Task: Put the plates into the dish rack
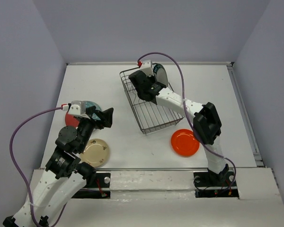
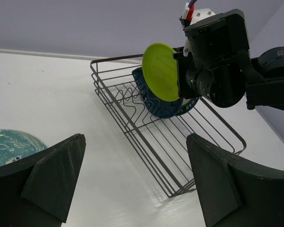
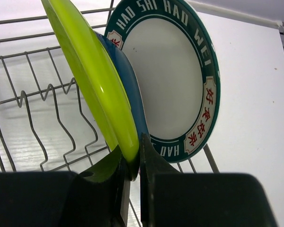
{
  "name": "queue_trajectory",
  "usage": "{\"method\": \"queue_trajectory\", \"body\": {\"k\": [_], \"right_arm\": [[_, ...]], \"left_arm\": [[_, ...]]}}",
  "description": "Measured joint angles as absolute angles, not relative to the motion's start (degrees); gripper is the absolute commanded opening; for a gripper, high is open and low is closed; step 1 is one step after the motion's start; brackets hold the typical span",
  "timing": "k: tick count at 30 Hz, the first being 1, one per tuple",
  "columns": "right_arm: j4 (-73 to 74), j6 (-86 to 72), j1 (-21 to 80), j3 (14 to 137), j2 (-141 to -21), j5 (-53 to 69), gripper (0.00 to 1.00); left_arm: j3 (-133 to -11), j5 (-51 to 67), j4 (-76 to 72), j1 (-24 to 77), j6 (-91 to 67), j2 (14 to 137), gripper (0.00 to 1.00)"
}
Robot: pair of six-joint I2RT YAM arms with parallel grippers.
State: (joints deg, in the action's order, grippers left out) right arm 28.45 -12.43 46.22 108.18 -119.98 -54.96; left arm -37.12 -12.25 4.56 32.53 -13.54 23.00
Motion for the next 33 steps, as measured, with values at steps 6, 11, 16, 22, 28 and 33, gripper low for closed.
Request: {"method": "queue_trajectory", "body": {"k": [6,11,16,22,28,33], "right_arm": [[28.8,-12.9,46.2,108.4,-122.6,-55.0,0.07],[29.5,-13.0,46.2,109.0,-124.3,-55.7,0.1],[29.6,-14.3,46.2,109.5,-124.3,-54.6,0.47],[30.0,-14.8,46.3,110.2,-123.7,-51.7,0.55],[28.2,-15.9,47.5,102.1,-113.3,-40.4,0.55],[20.3,-18.4,52.4,87.7,-98.3,-23.4,0.61]], "left_arm": [[-37.1,-12.4,4.6,32.5,-13.5,23.0,0.99],[-37.1,-12.5,4.6,32.5,-13.5,23.0,0.99],[-37.1,-12.5,4.6,32.5,-13.5,23.0,0.99],[-37.1,-12.8,4.6,32.5,-13.4,23.0,0.99],[-37.1,-15.7,4.6,32.5,-13.2,22.9,0.99],[-37.1,-20.0,4.6,32.5,-13.1,21.6,0.99]]}}
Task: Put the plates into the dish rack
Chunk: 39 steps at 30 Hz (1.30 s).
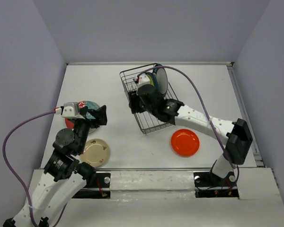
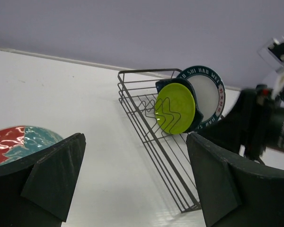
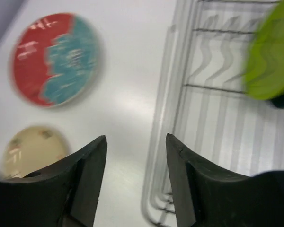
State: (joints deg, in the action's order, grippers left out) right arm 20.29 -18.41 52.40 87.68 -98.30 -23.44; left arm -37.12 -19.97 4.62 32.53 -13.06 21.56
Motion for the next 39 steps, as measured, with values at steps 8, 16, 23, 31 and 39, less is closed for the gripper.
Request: {"method": "queue_trajectory", "body": {"k": [8,16,23,31,39], "right_arm": [[3.0,-28.6,65.5,76.8,-102.6,1.9,0.63],[-4.7,-38.5,67.1,76.9,-116.3,10.1,0.57],[-7.2,-42.9,66.5,79.6,-123.1,11.9,0.48],[-10.3,-45.7,66.4,80.9,-126.2,13.3,0.07],[-10.2,-45.0,66.5,76.2,-122.1,11.7,0.07]], "left_arm": [[-37.1,-25.6,4.3,32.5,-12.9,18.1,0.99],[-36.6,-26.2,4.1,32.4,-12.7,18.6,0.99],[-36.3,-26.2,4.1,32.1,-12.5,19.3,0.99],[-36.3,-25.9,4.1,32.1,-12.5,19.3,0.99],[-36.3,-25.5,4.1,32.1,-12.5,18.0,0.99]]}}
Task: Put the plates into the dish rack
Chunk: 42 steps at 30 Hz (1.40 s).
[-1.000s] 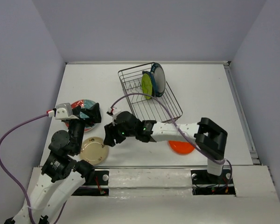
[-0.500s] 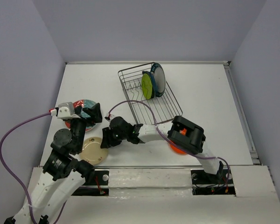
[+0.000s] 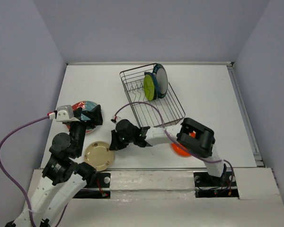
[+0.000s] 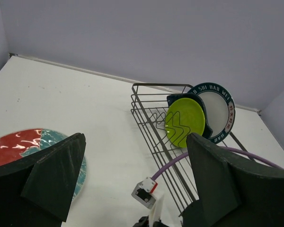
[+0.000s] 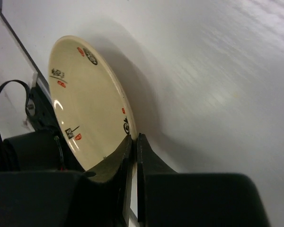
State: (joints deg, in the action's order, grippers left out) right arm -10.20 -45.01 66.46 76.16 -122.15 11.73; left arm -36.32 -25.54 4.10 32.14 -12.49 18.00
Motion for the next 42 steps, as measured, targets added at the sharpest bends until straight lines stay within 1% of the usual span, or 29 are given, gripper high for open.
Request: {"method": "queue_trajectory", "body": {"k": [3,5,9,13,16,19,23,26,33,42], "right_arm": [[-4.2,-40.3,66.5,74.0,-115.5,5.4,0.07],[1.3,-36.1,66.4,74.6,-109.5,-1.8,0.07],[9.6,-28.6,64.3,81.3,-101.2,-15.3,0.07],[13.5,-22.1,58.7,88.6,-98.0,-27.4,0.07],[17.7,-18.3,54.0,94.7,-99.3,-35.7,0.07],[22.6,-15.7,50.5,103.2,-104.5,-43.1,0.07],[26.0,-13.4,48.8,110.0,-111.1,-49.0,0.07],[28.3,-12.6,48.0,113.0,-115.4,-51.9,0.07],[31.2,-12.8,46.6,113.5,-119.2,-54.7,0.07],[31.7,-11.8,46.0,114.4,-119.4,-57.2,0.07]], "left_arm": [[-36.3,-25.5,3.9,32.1,-12.5,17.1,0.99],[-36.3,-25.5,3.9,32.1,-12.5,16.8,0.99],[-36.3,-24.8,3.9,32.1,-12.5,16.2,0.99],[-36.3,-23.9,3.7,32.0,-12.5,15.9,0.99],[-36.3,-23.2,3.7,32.0,-12.6,15.9,0.99],[-36.3,-22.6,3.7,32.0,-12.6,15.9,0.99],[-36.1,-22.4,3.7,32.0,-12.6,15.9,0.99],[-36.1,-22.2,3.7,32.0,-12.6,15.9,0.99],[-36.1,-22.0,3.7,32.4,-12.6,15.9,0.99],[-36.1,-21.8,3.7,32.8,-12.6,16.0,0.99]]}}
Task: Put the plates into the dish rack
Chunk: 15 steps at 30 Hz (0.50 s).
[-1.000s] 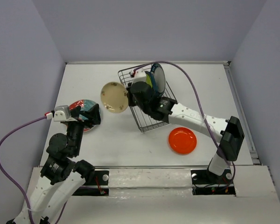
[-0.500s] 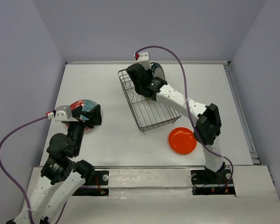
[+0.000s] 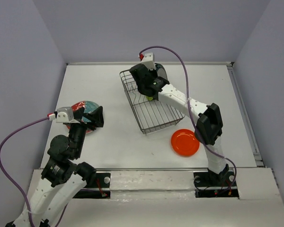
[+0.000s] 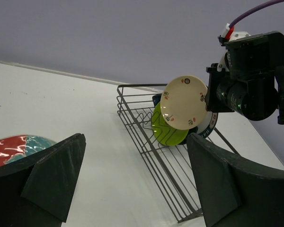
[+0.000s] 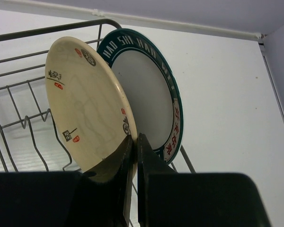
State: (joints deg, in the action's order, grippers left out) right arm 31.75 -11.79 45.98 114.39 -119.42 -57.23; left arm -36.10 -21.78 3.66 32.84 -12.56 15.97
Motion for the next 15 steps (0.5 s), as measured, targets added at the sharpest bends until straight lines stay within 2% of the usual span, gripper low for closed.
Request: {"method": "queue_trajectory", "body": {"k": [15], "right_arm": [[32.6,-9.8,46.0,117.8,-123.7,-58.0,0.07]], "left_arm": [[-36.1,-21.6,3.7,33.0,-12.6,16.0,0.99]]}}
